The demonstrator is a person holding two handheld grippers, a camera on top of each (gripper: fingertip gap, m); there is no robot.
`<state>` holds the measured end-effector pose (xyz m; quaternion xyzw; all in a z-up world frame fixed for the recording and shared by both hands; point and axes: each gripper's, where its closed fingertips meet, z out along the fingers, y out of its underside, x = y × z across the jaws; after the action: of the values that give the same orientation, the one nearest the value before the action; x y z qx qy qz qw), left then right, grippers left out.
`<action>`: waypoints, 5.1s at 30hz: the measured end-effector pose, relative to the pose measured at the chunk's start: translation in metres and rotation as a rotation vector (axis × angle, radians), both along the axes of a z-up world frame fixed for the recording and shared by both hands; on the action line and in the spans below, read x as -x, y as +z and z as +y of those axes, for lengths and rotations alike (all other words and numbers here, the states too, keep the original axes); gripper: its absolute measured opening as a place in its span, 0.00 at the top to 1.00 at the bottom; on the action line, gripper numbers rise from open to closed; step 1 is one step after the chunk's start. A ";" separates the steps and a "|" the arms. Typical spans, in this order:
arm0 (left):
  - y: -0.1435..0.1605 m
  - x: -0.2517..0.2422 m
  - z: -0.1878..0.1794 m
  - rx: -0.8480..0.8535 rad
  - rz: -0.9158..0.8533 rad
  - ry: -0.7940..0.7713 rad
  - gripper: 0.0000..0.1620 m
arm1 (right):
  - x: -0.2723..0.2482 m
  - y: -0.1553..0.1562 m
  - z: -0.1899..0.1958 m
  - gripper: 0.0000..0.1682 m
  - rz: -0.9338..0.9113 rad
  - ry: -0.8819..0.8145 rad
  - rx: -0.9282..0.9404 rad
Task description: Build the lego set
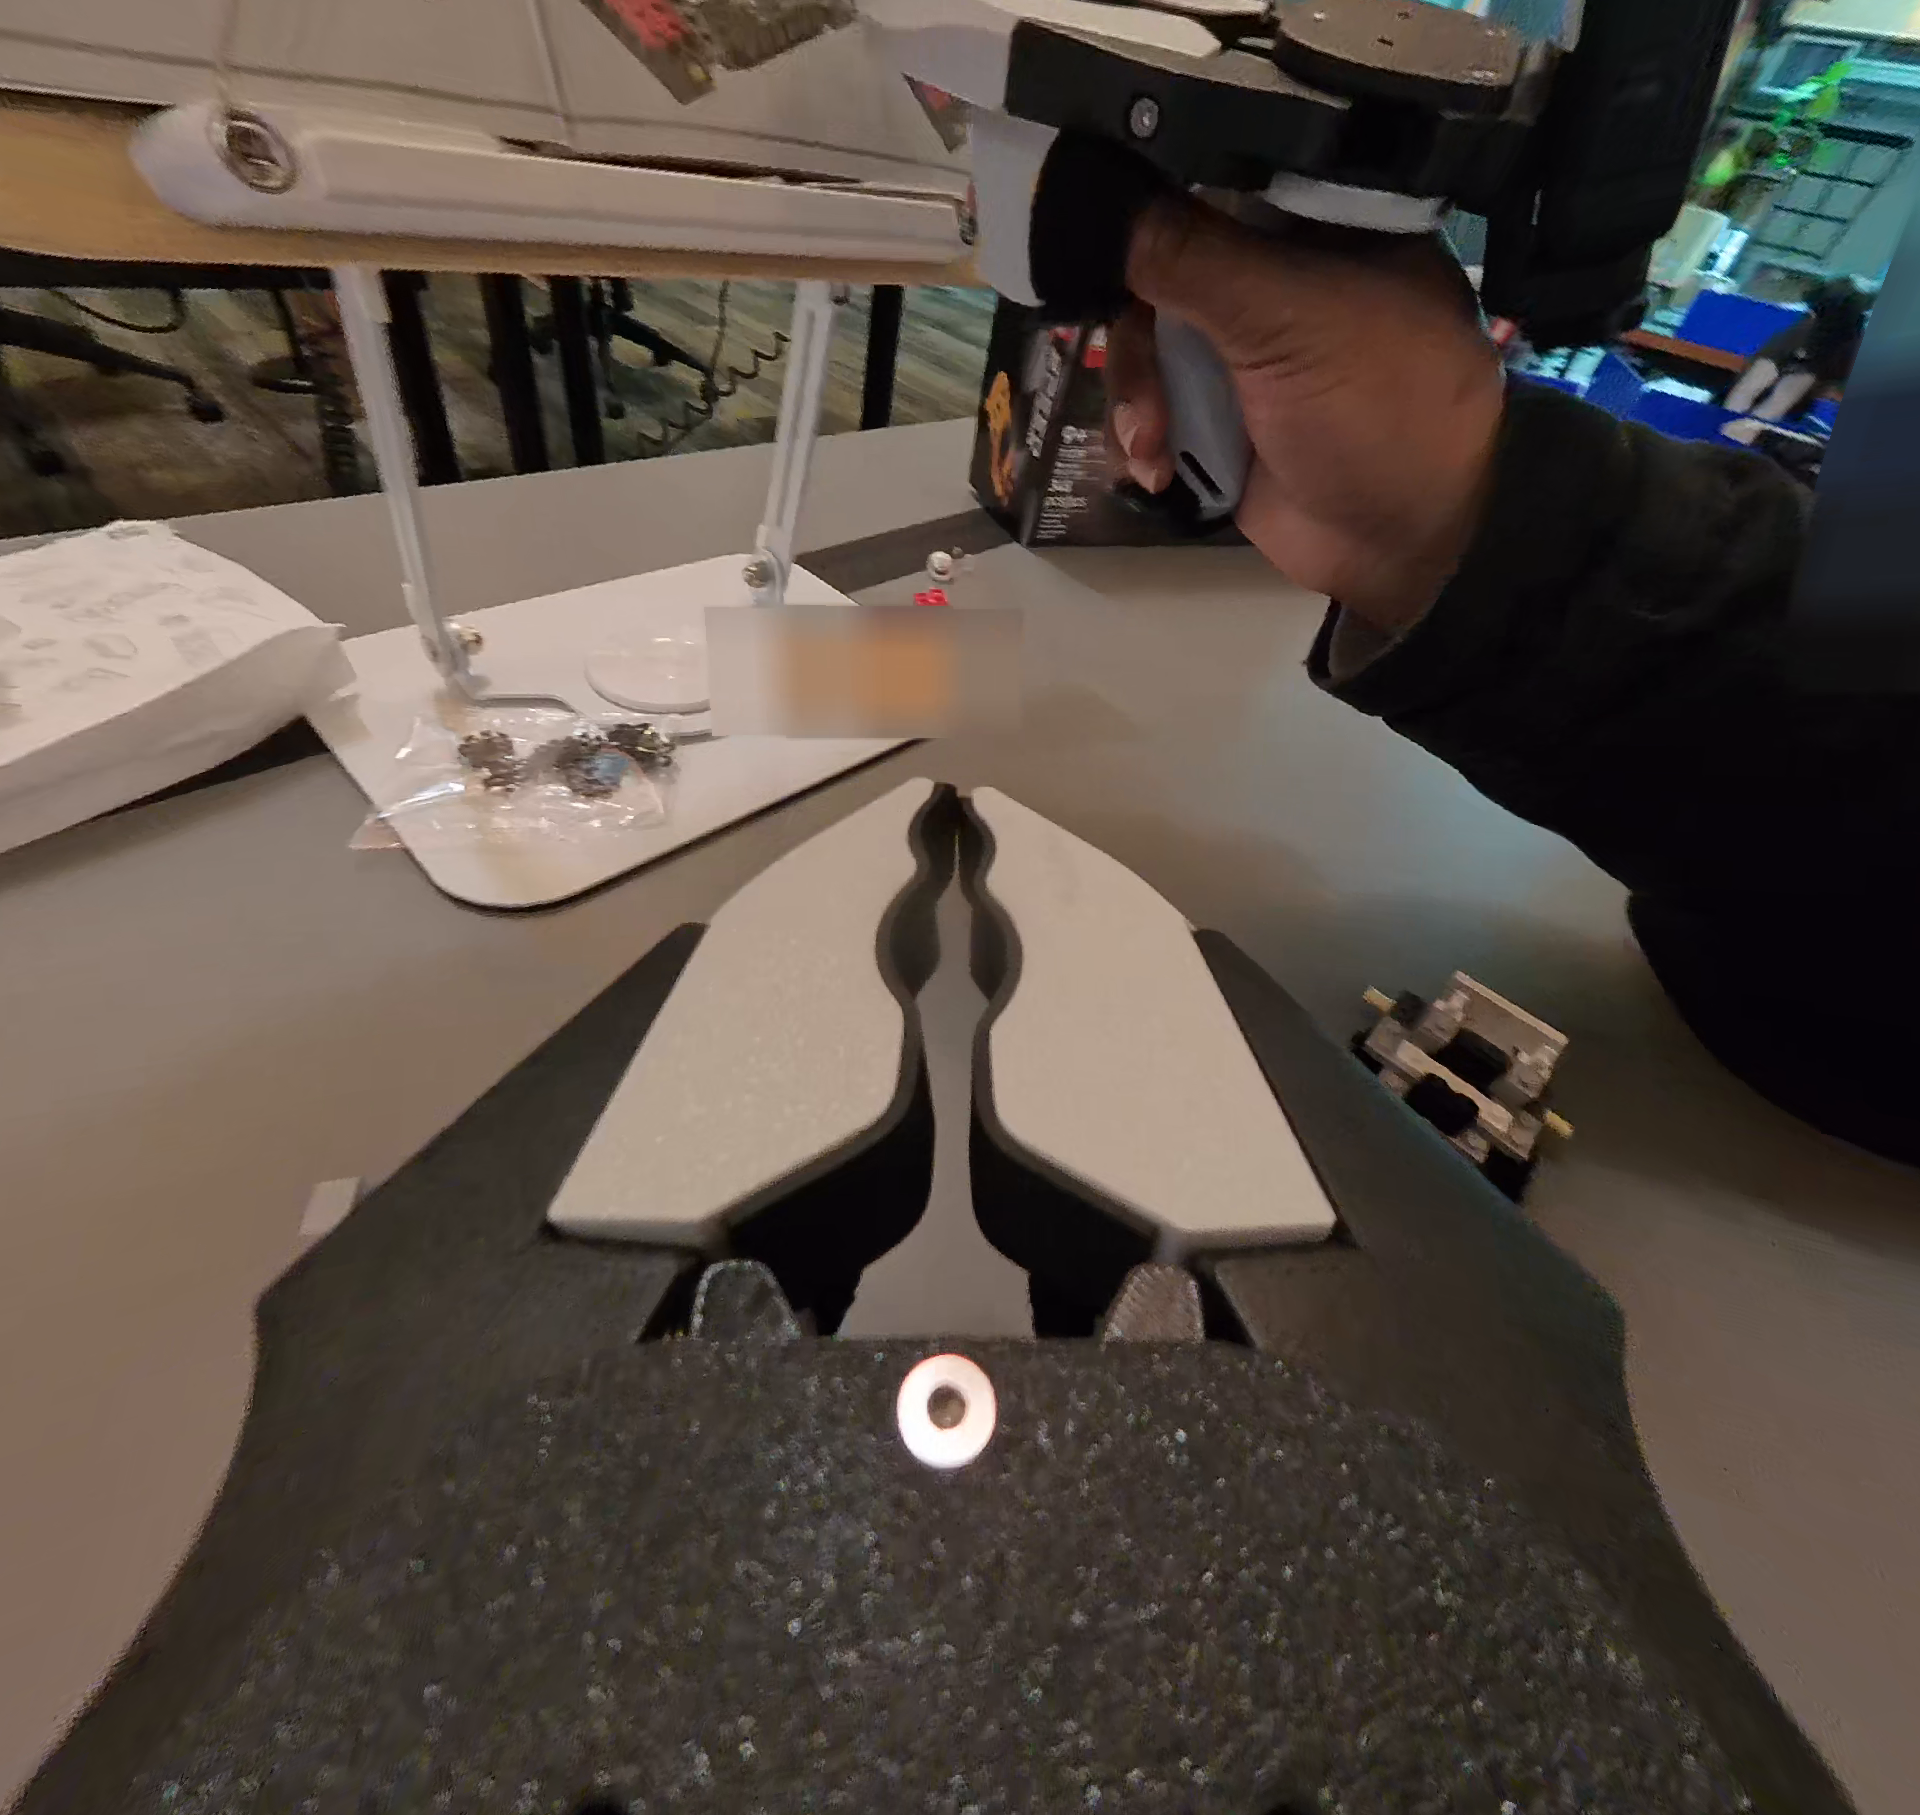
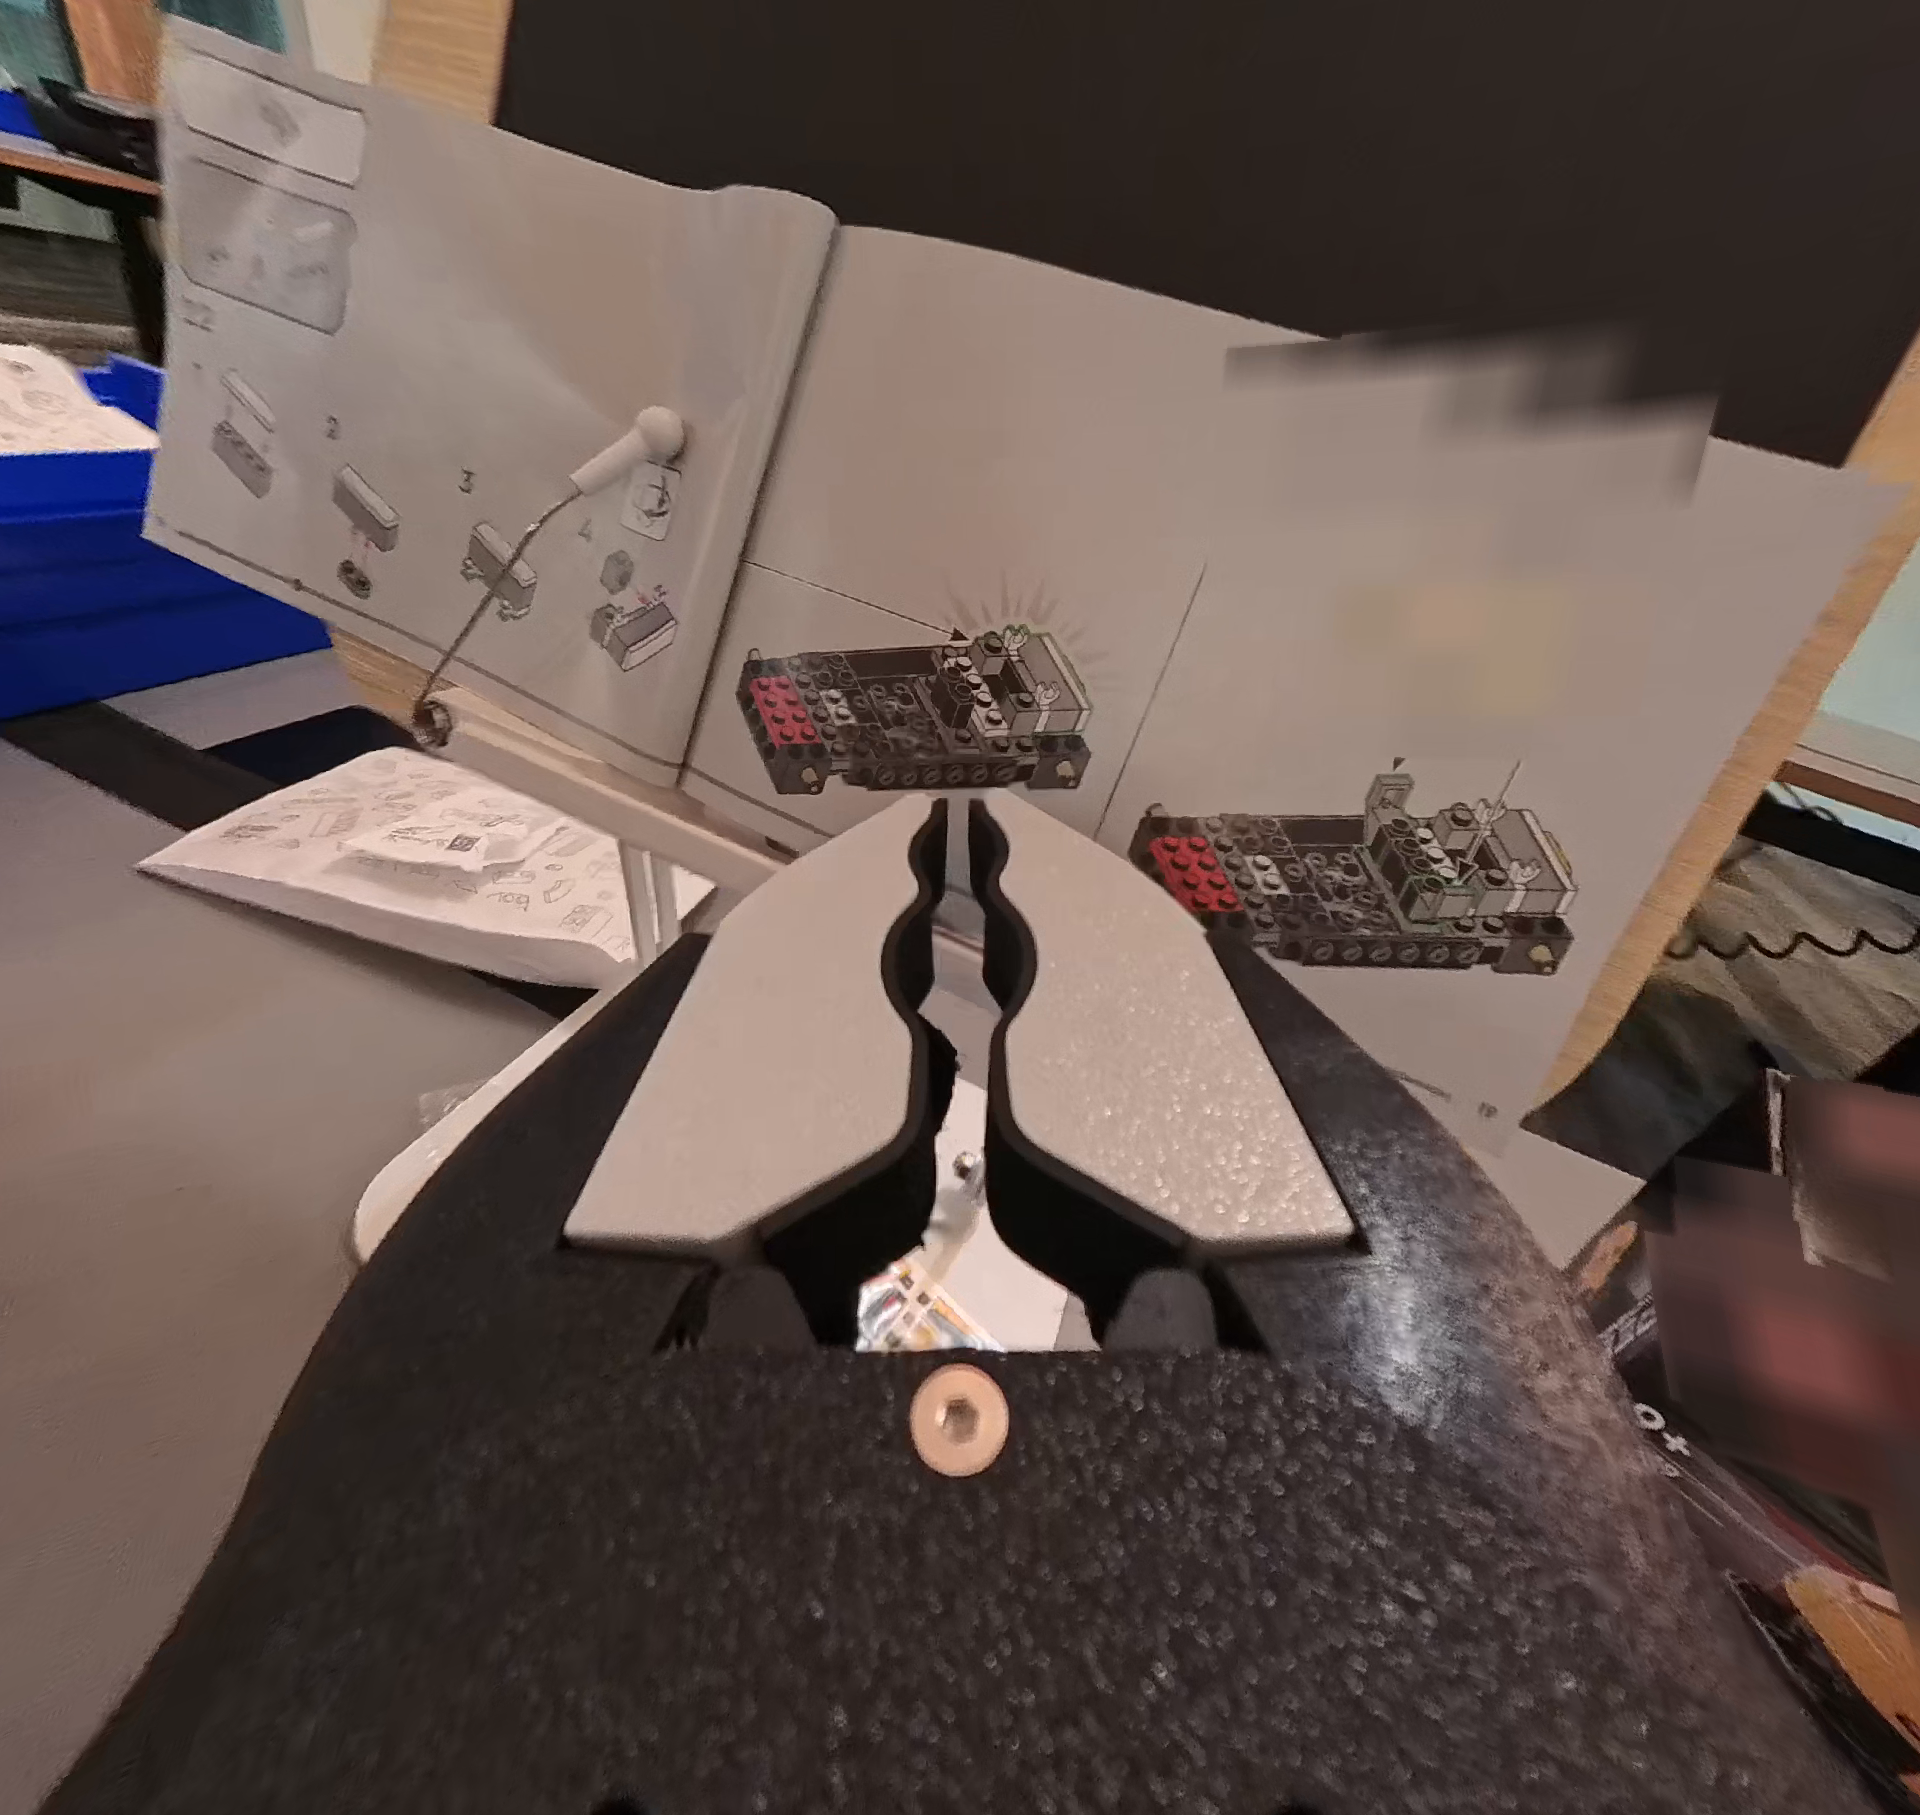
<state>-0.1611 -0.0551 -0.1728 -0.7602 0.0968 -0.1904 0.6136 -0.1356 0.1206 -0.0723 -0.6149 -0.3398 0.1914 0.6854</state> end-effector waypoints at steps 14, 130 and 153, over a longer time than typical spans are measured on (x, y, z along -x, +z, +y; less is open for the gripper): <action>-0.043 -0.069 -0.042 0.077 0.398 -0.523 0.75 | -0.117 -0.111 -0.161 0.81 -0.558 0.736 0.234; -0.103 -0.097 -0.082 0.267 0.598 -0.775 0.63 | -0.131 -0.191 -0.224 0.80 -1.462 0.854 0.437; -0.103 -0.097 -0.083 0.262 0.576 -0.774 0.63 | -0.134 -0.191 -0.223 0.80 -1.617 0.828 0.376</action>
<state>-0.0640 -0.1377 -0.2762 -0.7608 0.5127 -0.1968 0.3458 -0.0019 -0.1023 -0.2634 -0.4920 -0.8705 -0.0143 0.0060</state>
